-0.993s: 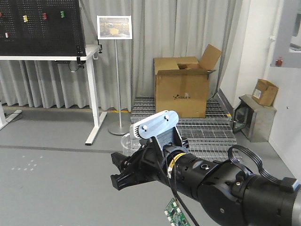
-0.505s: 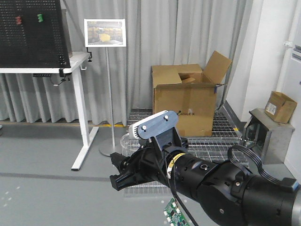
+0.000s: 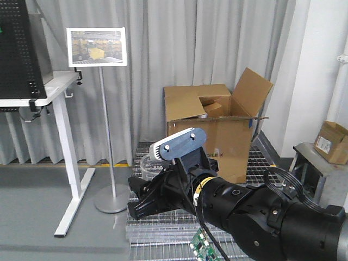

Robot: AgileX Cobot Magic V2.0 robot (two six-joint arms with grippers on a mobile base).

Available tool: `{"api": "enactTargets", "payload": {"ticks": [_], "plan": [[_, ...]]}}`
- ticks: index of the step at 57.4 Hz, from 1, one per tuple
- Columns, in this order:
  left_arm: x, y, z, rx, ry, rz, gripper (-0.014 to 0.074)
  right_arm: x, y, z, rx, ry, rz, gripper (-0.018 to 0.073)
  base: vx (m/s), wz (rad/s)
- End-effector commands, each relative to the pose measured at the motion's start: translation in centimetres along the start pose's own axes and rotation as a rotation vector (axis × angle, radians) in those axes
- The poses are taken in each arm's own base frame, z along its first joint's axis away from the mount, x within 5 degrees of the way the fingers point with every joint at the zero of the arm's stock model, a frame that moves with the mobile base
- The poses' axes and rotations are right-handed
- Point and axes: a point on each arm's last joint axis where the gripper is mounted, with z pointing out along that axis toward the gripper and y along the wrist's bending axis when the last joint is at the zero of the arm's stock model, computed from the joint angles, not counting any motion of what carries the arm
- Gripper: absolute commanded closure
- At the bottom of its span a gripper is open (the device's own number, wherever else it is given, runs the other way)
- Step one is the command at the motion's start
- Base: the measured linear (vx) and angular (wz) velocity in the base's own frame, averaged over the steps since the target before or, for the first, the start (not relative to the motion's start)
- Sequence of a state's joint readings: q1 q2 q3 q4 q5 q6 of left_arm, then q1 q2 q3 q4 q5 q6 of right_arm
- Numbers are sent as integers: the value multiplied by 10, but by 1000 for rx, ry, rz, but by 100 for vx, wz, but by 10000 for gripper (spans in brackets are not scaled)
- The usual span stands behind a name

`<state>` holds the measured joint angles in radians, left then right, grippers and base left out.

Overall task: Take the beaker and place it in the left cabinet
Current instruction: 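Hold the beaker in the right gripper while the base drives to the cabinet, then carry the beaker with the right gripper over the blue tray on the shelf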

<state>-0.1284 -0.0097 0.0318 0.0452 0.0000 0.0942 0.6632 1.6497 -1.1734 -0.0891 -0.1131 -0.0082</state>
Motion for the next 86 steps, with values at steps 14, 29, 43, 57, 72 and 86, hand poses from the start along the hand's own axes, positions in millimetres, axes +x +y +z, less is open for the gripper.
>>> {"api": "enactTargets", "payload": {"ticks": [14,29,43,57,72,86], "plan": [[-3,0,-1,-7,-77,-6,595,-34,-3,-15,10,-164,-3,568,53,-6],[-3,0,-1,-7,-77,-6,595,-34,-3,-15,10,-164,-3,568,42,-24],[-3,0,-1,-7,-77,-6,595,-34,-3,-15,10,-164,-3,568,30,-53],[-3,0,-1,-7,-77,-6,595,-34,-3,-15,10,-164,-3,568,22,-82],[-3,0,-1,-7,-77,-6,595,-34,-3,-15,10,-164,-3,568,22,-84],[-3,0,-1,-7,-77,-6,595,-34,-3,-15,10,-164,-3,568,21,-81]]}}
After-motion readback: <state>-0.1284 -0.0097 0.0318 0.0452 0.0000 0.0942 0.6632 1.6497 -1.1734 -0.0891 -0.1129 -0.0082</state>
